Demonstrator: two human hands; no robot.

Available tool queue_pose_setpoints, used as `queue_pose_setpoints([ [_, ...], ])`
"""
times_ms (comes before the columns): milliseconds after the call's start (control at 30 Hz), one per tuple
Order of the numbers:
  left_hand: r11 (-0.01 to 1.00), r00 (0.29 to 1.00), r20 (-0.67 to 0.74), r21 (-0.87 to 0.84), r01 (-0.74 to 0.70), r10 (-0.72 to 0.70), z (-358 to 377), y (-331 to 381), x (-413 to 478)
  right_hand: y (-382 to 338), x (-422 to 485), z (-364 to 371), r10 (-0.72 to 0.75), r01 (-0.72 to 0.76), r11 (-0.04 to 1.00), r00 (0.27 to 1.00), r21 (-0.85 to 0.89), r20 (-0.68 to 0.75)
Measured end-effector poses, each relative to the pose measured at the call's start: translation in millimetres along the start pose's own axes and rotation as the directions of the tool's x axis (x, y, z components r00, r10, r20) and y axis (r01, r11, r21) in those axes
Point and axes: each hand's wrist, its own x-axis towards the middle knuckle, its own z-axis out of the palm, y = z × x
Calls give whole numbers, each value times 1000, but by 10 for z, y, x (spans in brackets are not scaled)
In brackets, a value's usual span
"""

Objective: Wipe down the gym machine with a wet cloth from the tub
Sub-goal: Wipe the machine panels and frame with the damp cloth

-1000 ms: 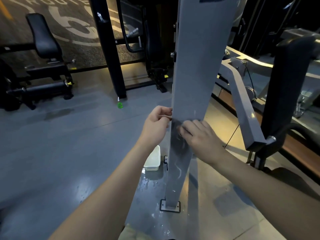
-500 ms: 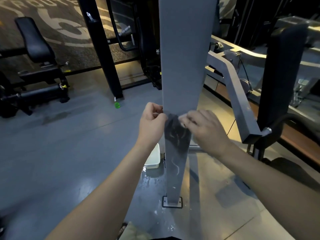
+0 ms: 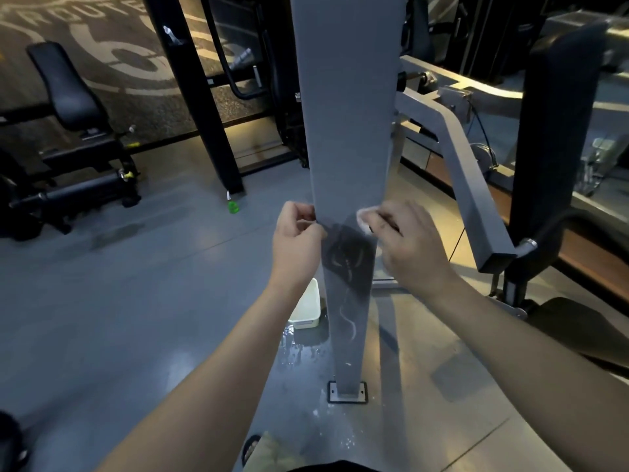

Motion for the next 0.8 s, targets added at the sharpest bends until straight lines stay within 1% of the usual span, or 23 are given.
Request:
queue_pose_setpoints([
  [67, 1000, 1000, 10, 2, -8, 8, -18, -4, 9, 3, -315, 150, -117, 115, 993, 985, 19, 128],
  [100, 1000, 1000, 17, 0, -13, 13, -28, -9, 15, 26, -404, 170, -149, 151, 989, 972, 5, 181],
  [167, 1000, 1000, 19, -8, -20, 20, -25, -21, 16, 52, -314, 122, -157, 164, 986, 967, -18, 201],
  [267, 1000, 1000, 9, -14, -16, 16, 14, -58, -20, 3, -20, -10, -77, 80, 995, 995, -58, 59],
  [300, 1000, 1000, 4, -11, -12, 12, 23, -68, -36, -11, -1, -30, -59, 61, 996, 998, -71, 31],
  [333, 1000, 1000, 0, -9, -5, 5, 33, -84, -44, -17, -57, 0, -40, 43, 997, 998, -62, 43],
  [400, 1000, 1000, 4, -13, 13, -13, 39, -99, -56, -46, -298, 84, 27, -30, 999, 990, 15, 141],
  [433, 1000, 1000, 6, -18, 13, -13, 27, -96, -48, -56, -394, 124, 29, -41, 998, 980, 57, 199],
  [467, 1000, 1000, 6, -24, 11, -11, 16, -99, -40, -81, -414, 138, -9, -4, 998, 977, 57, 215],
  [500, 999, 1000, 5, -33, 9, -9, 12, -109, -27, -90, -365, 106, -10, -2, 999, 974, 51, 227],
  [533, 999, 1000, 3, -40, 6, -6, 15, -117, -17, -85, -260, 58, -17, 10, 999, 982, 38, 187],
  [600, 999, 1000, 2, -42, 8, -8, 28, -138, -32, -67, -121, 13, 12, -15, 1000, 992, 24, 129],
  [633, 999, 1000, 3, -40, 9, -9, 36, -151, -49, -65, -117, 19, 57, -58, 998, 993, 5, 105],
  [667, 999, 1000, 8, -41, 11, -11, 43, -160, -68, -91, -169, 25, 120, -123, 992, 986, 24, 117],
  [700, 999, 1000, 15, -47, 14, -13, 41, -161, -81, -97, -283, 88, 142, -145, 989, 979, 10, 143],
  [733, 998, 1000, 18, -57, 15, -14, 28, -152, -80, -140, -377, 113, 164, -176, 984, 965, 42, 206],
  [800, 997, 1000, 20, -71, 2, -1, -12, -141, -53, -162, -419, 72, 105, -130, 989, 953, 71, 285],
])
